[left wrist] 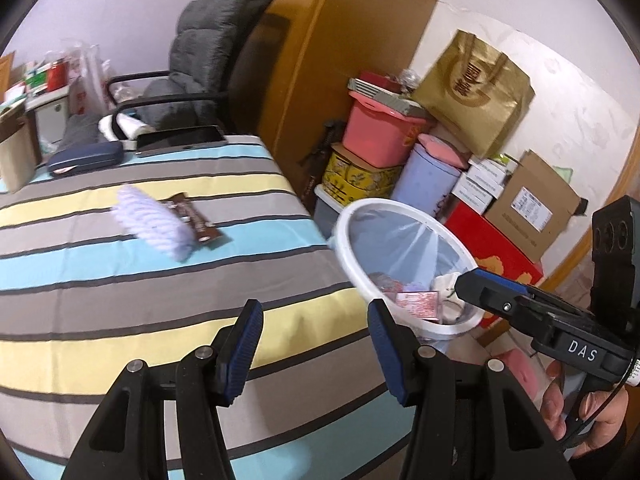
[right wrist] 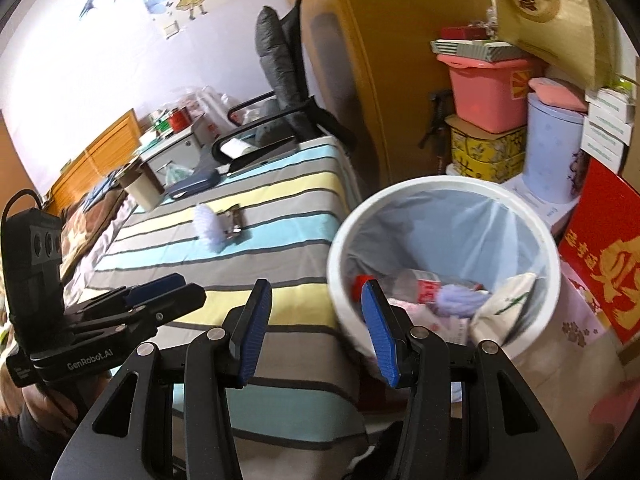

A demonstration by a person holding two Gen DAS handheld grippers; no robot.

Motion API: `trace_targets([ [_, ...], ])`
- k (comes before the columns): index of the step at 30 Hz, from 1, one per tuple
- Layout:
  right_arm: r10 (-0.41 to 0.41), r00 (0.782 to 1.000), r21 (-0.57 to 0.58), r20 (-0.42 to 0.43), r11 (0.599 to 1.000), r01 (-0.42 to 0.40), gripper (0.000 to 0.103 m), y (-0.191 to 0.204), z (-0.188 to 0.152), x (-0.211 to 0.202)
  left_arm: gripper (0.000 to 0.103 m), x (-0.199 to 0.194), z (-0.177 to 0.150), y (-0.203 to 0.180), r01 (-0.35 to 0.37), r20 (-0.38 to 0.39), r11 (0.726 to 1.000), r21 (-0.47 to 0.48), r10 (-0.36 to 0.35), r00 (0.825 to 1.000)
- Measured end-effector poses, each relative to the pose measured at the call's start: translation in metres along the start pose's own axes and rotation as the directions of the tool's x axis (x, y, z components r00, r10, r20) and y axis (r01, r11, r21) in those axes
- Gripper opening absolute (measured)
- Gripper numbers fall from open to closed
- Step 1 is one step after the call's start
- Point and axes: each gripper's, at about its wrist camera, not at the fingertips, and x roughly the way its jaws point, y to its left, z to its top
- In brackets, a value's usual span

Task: Collect trash
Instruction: 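Move both tools back over the table, then grasp the white foam net sleeve with the left gripper while the right gripper grasps the brown snack wrapper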

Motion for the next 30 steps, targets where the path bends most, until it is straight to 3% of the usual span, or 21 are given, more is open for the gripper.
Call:
trace_targets([
  [9,0.027,0.999,-0.048,-0.045,0.998,-0.029,0.049,0.029,-0.001,0.019,0.054,-0.02,-0.009,0.047,-0.097,0.025,0.991,-0.097,0.099,0.995],
  [16,0.077,0.995,-0.063,-0.061,0.995,-0.081,0.049,0.044,0.011,0.033,0.054,-0.024,0.003,0.073,-0.134,0.032,0.98,-0.146,0.14,0.99],
  [30,0.075,0.993,-0.106,-0.086,0.991,-0.084,0.049,0.048,0.026,0.055,0.054,0.026,0.041,0.103,-0.185,0.006,0.951,-0.246,0.193,0.981],
])
